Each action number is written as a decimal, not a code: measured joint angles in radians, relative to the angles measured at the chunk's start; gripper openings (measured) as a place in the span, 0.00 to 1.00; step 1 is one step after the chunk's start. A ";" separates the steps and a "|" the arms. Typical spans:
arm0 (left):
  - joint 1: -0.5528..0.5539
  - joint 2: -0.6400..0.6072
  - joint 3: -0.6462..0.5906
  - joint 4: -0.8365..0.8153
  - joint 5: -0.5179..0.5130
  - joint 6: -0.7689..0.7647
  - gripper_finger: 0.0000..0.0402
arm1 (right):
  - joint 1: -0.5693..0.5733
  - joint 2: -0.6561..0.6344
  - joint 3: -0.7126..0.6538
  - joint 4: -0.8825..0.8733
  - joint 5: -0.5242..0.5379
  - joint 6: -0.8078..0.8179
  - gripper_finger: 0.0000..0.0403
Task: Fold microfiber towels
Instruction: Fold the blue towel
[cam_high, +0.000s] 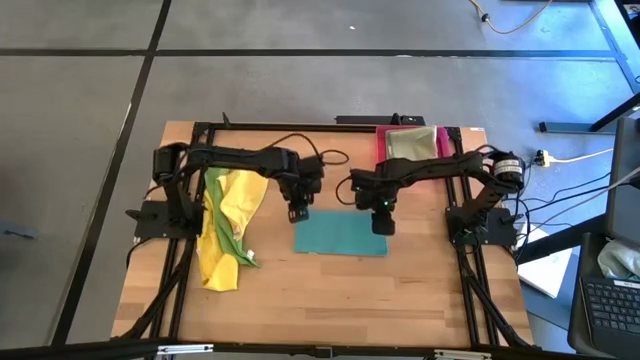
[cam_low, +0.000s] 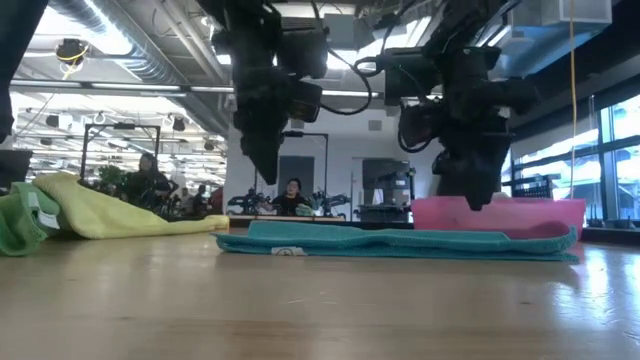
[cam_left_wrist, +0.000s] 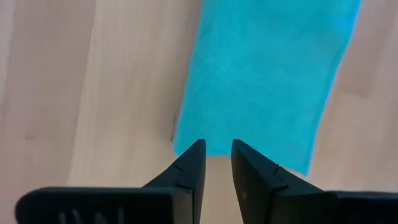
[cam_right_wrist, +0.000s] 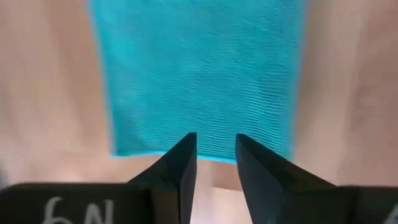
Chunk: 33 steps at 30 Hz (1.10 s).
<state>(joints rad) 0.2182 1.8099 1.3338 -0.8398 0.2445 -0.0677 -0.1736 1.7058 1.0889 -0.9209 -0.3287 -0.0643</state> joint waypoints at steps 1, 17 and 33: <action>0.011 0.000 0.000 0.004 0.023 0.000 0.17 | -0.014 0.000 0.000 0.005 -0.051 0.005 0.28; 0.056 -0.001 0.000 -0.036 0.076 0.065 0.18 | -0.253 0.001 -0.085 0.060 -0.175 -0.126 0.28; 0.063 -0.069 0.000 -0.051 0.088 0.043 0.17 | -0.257 0.001 -0.207 0.105 -0.275 -0.156 0.30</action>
<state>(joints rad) 0.2813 1.7410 1.3342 -0.8910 0.3321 -0.0248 -0.4301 1.7065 0.8822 -0.8158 -0.6033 -0.2200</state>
